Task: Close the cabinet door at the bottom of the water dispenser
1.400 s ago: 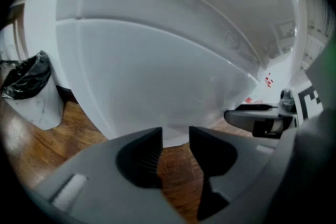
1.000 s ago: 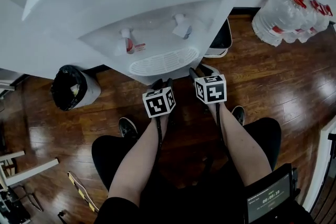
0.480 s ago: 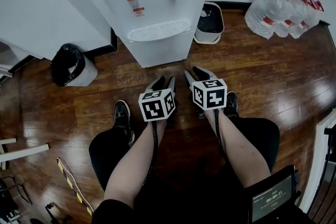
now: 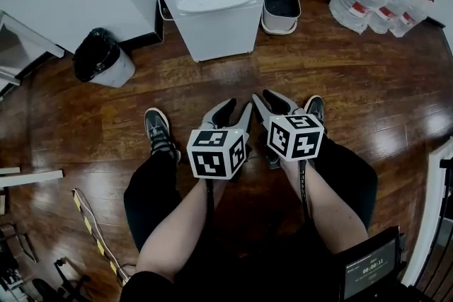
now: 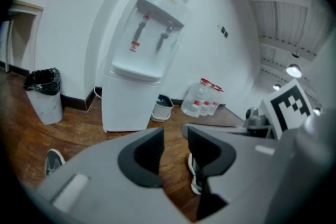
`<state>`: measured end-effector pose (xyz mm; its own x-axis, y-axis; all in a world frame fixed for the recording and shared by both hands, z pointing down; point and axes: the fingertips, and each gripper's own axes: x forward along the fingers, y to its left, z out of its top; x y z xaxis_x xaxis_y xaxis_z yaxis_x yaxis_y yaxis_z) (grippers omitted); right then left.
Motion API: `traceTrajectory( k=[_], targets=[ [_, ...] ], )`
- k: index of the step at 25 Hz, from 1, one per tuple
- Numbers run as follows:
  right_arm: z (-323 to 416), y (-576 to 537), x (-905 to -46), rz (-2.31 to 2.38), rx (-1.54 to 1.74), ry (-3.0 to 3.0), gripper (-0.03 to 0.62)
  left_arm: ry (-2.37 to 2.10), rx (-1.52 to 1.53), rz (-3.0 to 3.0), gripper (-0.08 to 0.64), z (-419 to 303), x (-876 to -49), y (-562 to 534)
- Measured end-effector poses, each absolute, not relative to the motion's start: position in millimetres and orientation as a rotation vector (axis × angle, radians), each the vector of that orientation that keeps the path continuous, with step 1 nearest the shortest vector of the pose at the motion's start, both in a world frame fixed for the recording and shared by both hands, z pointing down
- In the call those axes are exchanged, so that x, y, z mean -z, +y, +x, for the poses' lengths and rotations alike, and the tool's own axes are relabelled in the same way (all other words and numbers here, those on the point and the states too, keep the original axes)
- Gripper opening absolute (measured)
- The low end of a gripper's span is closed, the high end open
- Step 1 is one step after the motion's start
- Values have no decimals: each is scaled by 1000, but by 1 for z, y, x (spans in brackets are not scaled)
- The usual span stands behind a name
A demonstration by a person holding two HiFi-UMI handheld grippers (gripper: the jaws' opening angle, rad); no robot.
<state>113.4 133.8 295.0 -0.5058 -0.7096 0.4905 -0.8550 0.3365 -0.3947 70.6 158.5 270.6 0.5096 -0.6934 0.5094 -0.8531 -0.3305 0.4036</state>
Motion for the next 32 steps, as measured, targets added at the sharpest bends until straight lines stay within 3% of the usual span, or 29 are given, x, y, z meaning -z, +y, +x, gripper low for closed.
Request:
traceTrajectory(
  k=[17, 32],
  targets=[
    [113, 244, -265, 1445, -831, -2447, 110, -1243, -284, 2175, 163, 47, -271, 273],
    [105, 296, -256, 1463, -603, -2516, 11, -1294, -280, 2282, 149, 54, -268, 308]
  ],
)
